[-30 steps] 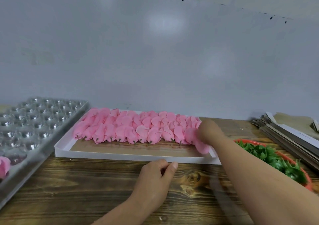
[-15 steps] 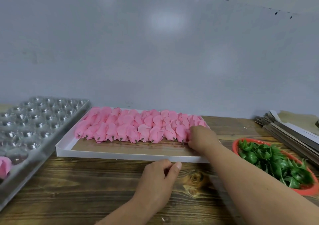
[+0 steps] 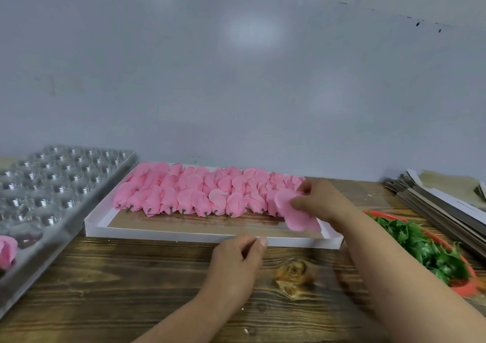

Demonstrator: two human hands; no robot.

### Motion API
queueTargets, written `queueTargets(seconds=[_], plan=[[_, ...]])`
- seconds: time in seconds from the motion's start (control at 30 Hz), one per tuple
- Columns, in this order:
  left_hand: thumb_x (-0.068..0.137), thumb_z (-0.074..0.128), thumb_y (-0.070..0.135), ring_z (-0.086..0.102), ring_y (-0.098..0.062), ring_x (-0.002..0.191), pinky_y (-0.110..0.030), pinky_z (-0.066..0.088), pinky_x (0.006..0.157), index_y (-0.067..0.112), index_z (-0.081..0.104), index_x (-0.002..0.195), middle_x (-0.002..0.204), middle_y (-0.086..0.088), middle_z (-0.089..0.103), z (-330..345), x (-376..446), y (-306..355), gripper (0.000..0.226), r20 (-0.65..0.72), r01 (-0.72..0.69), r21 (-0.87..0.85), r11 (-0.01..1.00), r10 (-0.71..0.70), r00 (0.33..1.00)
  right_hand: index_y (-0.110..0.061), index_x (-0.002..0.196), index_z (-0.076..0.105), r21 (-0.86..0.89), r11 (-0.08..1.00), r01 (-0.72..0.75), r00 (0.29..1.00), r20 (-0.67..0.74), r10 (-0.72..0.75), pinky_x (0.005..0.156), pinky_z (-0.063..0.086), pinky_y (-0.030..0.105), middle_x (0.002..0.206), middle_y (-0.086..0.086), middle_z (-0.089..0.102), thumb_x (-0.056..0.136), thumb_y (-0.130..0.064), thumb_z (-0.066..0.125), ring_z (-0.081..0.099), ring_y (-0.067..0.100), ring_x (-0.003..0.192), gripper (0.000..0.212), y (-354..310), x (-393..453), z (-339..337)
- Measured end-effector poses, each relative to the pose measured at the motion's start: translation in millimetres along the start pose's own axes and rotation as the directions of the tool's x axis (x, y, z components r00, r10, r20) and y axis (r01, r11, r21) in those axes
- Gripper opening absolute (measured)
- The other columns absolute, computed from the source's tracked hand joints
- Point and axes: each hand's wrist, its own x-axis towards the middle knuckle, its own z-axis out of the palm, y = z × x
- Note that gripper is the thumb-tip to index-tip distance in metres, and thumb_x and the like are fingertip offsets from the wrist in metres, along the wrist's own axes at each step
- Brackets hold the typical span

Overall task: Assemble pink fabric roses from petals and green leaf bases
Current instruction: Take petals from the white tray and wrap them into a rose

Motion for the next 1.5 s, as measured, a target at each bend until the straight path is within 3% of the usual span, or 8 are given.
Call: queueTargets(seconds=[0.17,0.3,0.53,0.7,0.8,0.97,1.17,1.5], plan=[[0.085,0.064,0.03,0.071,-0.008,0.075,-0.021,0.054,0.063,0.033,0.058,0.111,0.106,0.0,0.068,-6,1,16,0.027,0.136,0.205,-0.531,0.822,-0.157,0.978,-0.016,0.075,0.063,0.118,0.991,0.059,0.974,0.211,-0.083,0.06,0.04,0.024,0.072,0.0,0.057,0.076,-0.009,0.067,0.052,0.014,0.067,0.008,-12,-38,4],[0.081,0.066,0.032,0.071,-0.018,0.094,-0.024,0.056,0.071,0.025,0.063,0.119,0.114,-0.004,0.07,-11,-1,19,0.039,0.266,0.309,-0.61,0.73,-0.179,0.947,-0.015,0.084,0.066,0.279,0.955,0.105,0.954,0.243,-0.176,0.064,0.044,0.029,0.077,0.002,0.06,0.073,-0.001,0.071,0.055,0.014,0.071,0.019,-16,-56,15],[0.083,0.065,0.011,0.073,-0.017,0.079,-0.027,0.058,0.066,0.009,0.067,0.105,0.097,-0.01,0.075,-13,2,17,0.022,0.333,0.442,-0.711,0.547,-0.291,0.897,-0.02,0.1,0.064,0.373,0.921,0.113,0.962,0.191,-0.196,0.071,0.046,0.02,0.086,-0.002,0.06,0.069,-0.002,0.078,0.054,0.006,0.075,0.039,-14,-69,20],[0.086,0.063,0.006,0.072,-0.016,0.072,-0.027,0.058,0.062,0.007,0.066,0.105,0.094,-0.011,0.075,-13,5,16,0.019,0.341,0.46,-0.77,0.443,-0.324,0.882,-0.014,0.077,0.069,0.353,0.887,0.298,0.951,-0.194,-0.242,0.061,0.043,0.018,0.071,-0.003,0.063,0.075,-0.003,0.071,0.052,0.007,0.063,0.011,-17,-75,3],[0.088,0.061,0.007,0.073,-0.015,0.075,-0.027,0.059,0.064,0.007,0.066,0.106,0.096,-0.01,0.075,-14,6,15,0.019,0.33,0.442,-0.778,0.446,-0.309,0.892,-0.001,0.067,0.065,0.321,0.913,0.254,0.967,-0.116,-0.228,0.049,0.038,0.019,0.056,0.001,0.056,0.077,0.001,0.067,0.045,0.006,0.048,0.011,-20,-77,4],[0.087,0.06,0.005,0.073,-0.017,0.079,-0.024,0.058,0.061,0.004,0.067,0.103,0.097,-0.013,0.074,-12,6,13,0.018,0.307,0.41,-0.753,0.514,-0.277,0.911,-0.003,0.083,0.065,0.369,0.926,0.081,0.986,0.109,-0.13,0.066,0.052,0.041,0.071,0.011,0.06,0.074,-0.002,0.075,0.058,0.019,0.063,0.014,-21,-80,17],[0.083,0.062,0.008,0.073,-0.018,0.078,-0.025,0.057,0.058,0.007,0.067,0.102,0.095,-0.012,0.075,-13,6,13,0.02,0.303,0.415,-0.735,0.536,-0.287,0.909,-0.026,0.076,0.065,0.067,0.971,0.228,0.972,0.031,-0.231,0.063,0.038,0.009,0.082,-0.01,0.059,0.069,-0.019,0.081,0.052,-0.003,0.07,0.019,-18,-76,10],[0.091,0.059,0.025,0.071,-0.025,0.094,-0.033,0.058,0.077,0.006,0.064,0.114,0.103,-0.012,0.073,-14,5,12,0.03,0.277,0.369,-0.622,0.691,-0.246,0.929,-0.028,0.077,0.071,0.016,0.955,0.297,0.949,0.105,-0.297,0.058,0.047,0.02,0.074,-0.004,0.066,0.072,-0.01,0.075,0.057,0.001,0.061,0.019,-18,-79,20]])
